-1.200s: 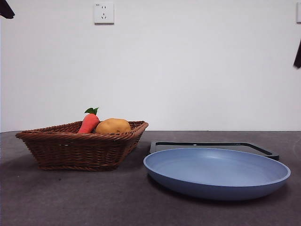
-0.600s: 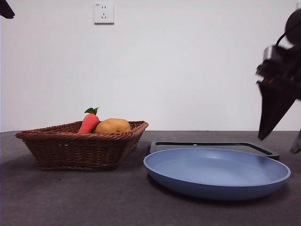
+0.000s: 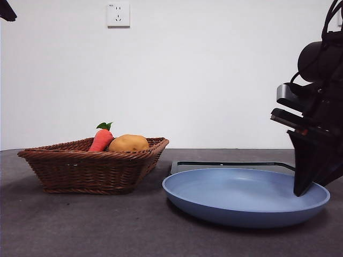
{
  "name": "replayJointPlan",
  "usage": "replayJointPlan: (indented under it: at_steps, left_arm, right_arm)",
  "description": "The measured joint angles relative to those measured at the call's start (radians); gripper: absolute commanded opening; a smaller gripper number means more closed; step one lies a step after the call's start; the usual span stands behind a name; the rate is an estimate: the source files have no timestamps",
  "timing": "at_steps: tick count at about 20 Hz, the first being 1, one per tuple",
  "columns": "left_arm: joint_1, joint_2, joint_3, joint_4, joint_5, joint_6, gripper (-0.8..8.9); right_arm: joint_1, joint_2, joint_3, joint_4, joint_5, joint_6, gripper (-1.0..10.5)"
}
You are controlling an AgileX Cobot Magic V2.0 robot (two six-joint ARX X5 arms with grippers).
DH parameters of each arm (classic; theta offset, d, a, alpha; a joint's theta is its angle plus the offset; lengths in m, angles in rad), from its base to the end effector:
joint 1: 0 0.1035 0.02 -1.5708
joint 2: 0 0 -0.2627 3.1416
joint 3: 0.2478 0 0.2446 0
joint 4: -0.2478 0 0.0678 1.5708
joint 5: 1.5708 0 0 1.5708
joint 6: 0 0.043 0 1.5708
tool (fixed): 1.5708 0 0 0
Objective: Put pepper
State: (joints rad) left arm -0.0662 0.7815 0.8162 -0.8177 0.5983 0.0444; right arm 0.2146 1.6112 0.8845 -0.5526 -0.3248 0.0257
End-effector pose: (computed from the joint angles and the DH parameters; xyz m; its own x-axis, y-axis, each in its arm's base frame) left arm 0.1398 -0.0335 0.2838 0.5471 -0.6008 -0.5829 0.4838 0.7952 -0.3655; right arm 0.2696 0.0728 0.1493 0.1982 0.3698 -0.9077 -0.2673 0.9114 0.3129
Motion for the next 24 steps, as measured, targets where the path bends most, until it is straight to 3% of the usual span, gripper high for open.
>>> replayJointPlan:
  at_steps: [7, 15, 24]
  left_arm:
    - [-0.053, 0.061, 0.003, 0.057, -0.014, 0.0, 4.14]
    - [-0.222, 0.444, 0.23, 0.084, -0.275, 0.1, 4.14]
    - [-0.27, 0.862, 0.465, 0.066, -0.442, 0.22, 4.14]
  right_arm:
    - [0.0, -0.081, 0.006, -0.02, -0.004, 0.032, 0.1]
    - [0.0, -0.396, 0.04, -0.167, 0.013, 0.034, 0.1]
    - [0.0, -0.546, 0.041, -0.222, 0.014, 0.034, 0.1]
